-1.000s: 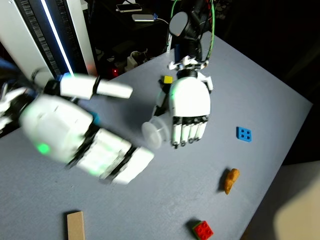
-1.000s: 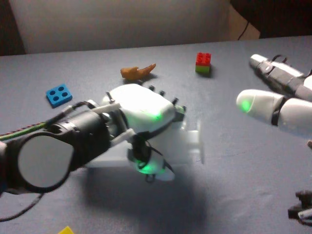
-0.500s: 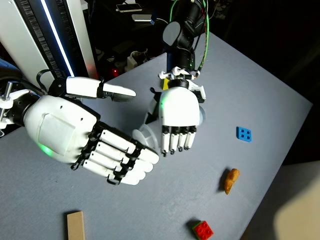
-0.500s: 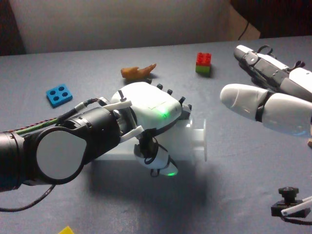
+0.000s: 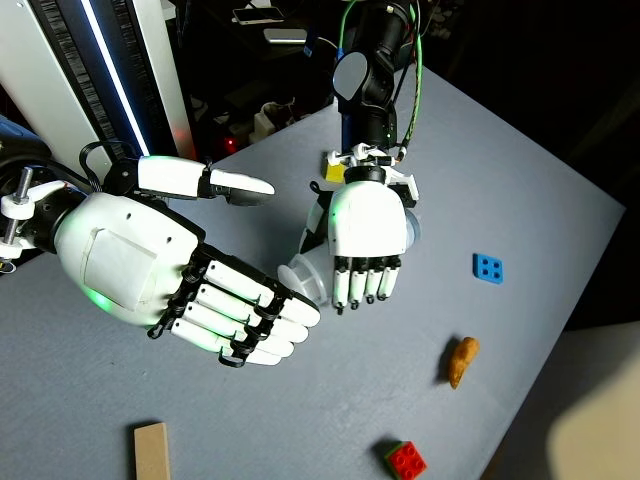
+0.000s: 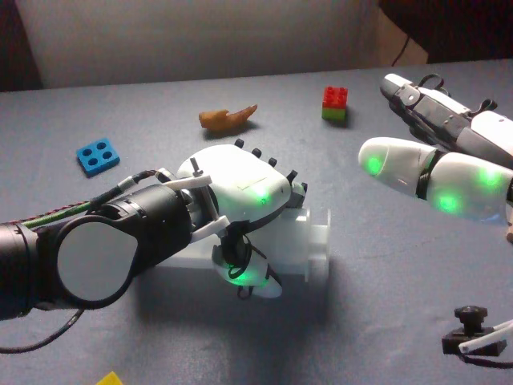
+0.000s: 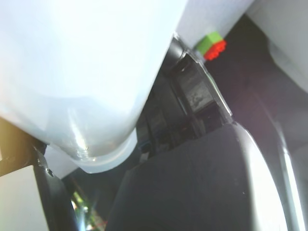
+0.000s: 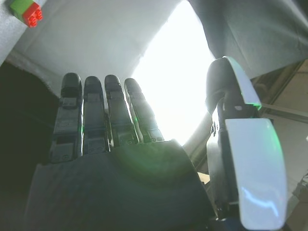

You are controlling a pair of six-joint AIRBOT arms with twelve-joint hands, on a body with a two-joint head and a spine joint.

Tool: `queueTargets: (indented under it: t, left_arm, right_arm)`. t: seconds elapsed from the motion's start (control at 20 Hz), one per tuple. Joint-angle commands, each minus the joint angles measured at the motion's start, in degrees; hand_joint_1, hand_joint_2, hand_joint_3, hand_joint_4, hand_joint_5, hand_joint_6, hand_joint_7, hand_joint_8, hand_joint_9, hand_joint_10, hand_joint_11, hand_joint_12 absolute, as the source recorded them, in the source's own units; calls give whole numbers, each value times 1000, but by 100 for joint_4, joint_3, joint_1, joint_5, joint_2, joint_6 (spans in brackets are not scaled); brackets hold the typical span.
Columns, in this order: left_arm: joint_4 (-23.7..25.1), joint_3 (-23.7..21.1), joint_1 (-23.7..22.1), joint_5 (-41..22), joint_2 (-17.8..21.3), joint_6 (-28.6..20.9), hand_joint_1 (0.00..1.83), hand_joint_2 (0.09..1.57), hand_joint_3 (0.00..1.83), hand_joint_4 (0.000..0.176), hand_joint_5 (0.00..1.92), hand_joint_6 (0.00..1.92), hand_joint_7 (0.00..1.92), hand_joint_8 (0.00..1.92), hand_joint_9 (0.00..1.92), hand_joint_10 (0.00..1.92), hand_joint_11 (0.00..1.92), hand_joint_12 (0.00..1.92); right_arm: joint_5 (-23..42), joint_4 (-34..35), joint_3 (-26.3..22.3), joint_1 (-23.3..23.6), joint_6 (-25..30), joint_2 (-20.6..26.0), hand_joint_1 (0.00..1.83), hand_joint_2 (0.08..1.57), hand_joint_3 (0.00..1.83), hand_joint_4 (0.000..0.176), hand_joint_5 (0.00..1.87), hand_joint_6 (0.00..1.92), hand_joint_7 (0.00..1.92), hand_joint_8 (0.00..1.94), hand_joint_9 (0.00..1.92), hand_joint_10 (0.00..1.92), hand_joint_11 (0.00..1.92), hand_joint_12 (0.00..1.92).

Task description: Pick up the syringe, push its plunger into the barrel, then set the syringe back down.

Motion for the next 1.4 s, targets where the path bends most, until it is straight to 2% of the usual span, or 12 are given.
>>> queueTargets:
  t: [0.0, 0.05, 0.1, 0.15, 0.2, 0.25, 0.3, 0.4, 0.5, 0.65, 0.85, 1.35]
  left_arm:
    - [148, -18, -2, 419, -28, -38, 1373, 1127, 1, 0, 831, 1017, 948, 1053, 981, 1250, 868, 1284]
    - [148, -22, 7, 433, -29, -42, 1356, 1149, 4, 0, 804, 1105, 906, 1093, 916, 1311, 804, 1326]
    - [148, -23, 18, 447, -30, -61, 1210, 1184, 4, 0, 808, 1221, 861, 1180, 798, 1056, 702, 1348]
    - [148, -23, 17, 447, -30, -61, 1176, 1199, 0, 19, 815, 1271, 823, 1206, 785, 891, 655, 1324]
    - [148, -23, 17, 447, -30, -61, 1108, 1221, 0, 0, 775, 1290, 791, 658, 785, 703, 612, 1213]
    - [148, -24, 16, 443, -29, -61, 996, 1193, 0, 0, 679, 657, 805, 378, 785, 563, 579, 1145]
    - [148, -27, 12, 436, -28, -61, 922, 1184, 0, 0, 690, 316, 831, 185, 802, 421, 572, 1095]
    - [148, -41, 1, 435, -29, -62, 639, 1205, 0, 0, 572, 37, 700, 14, 690, 157, 365, 1086]
    - [148, -61, -7, 435, -30, -62, 639, 1205, 0, 0, 572, 37, 700, 14, 690, 157, 365, 1086]
    - [147, -92, -17, 436, -30, -63, 389, 1073, 0, 0, 289, 0, 329, 2, 334, 1, 1, 865]
    - [146, -101, -67, 435, -28, -64, 239, 1013, 0, 0, 107, 0, 111, 3, 84, 0, 0, 238]
    - [145, -136, -259, 352, 242, -64, 239, 915, 0, 0, 0, 0, 0, 0, 0, 0, 0, 91]
  right_arm:
    - [571, -278, 23, 104, 58, -6, 293, 1155, 0, 0, 21, 3, 53, 4, 56, 5, 0, 187]
    - [571, -278, 28, 105, 58, -12, 300, 1150, 0, 0, 30, 3, 60, 3, 64, 5, 0, 219]
    - [570, -278, 38, 106, 58, -19, 299, 1152, 0, 0, 30, 2, 59, 1, 63, 3, 0, 209]
    - [568, -278, 42, 106, 59, -21, 305, 1151, 0, 0, 31, 2, 51, 0, 59, 1, 0, 205]
    - [568, -278, 43, 106, 65, -22, 293, 1155, 1, 0, 22, 1, 38, 0, 47, 0, 0, 172]
    - [567, -278, 44, 106, 69, -22, 298, 1151, 0, 0, 36, 4, 55, 3, 61, 4, 0, 219]
    - [564, -278, 44, 106, 75, -22, 306, 1146, 0, 0, 46, 4, 65, 4, 70, 5, 0, 261]
    - [564, -278, 50, 106, 86, -25, 299, 1147, 0, 0, 23, 1, 54, 1, 58, 1, 0, 185]
    - [563, -277, 62, 106, 90, -32, 299, 1147, 0, 0, 23, 1, 54, 1, 58, 1, 0, 185]
    - [562, -272, 73, 106, 99, -36, 298, 1157, 2, 0, 4, 0, 35, 2, 42, 2, 0, 135]
    - [562, -256, 78, 109, 102, -36, 260, 1163, 2, 0, 0, 0, 25, 0, 28, 0, 0, 98]
    - [558, -235, 94, 114, 111, -35, 261, 1167, 1, 0, 0, 0, 4, 0, 5, 0, 0, 22]
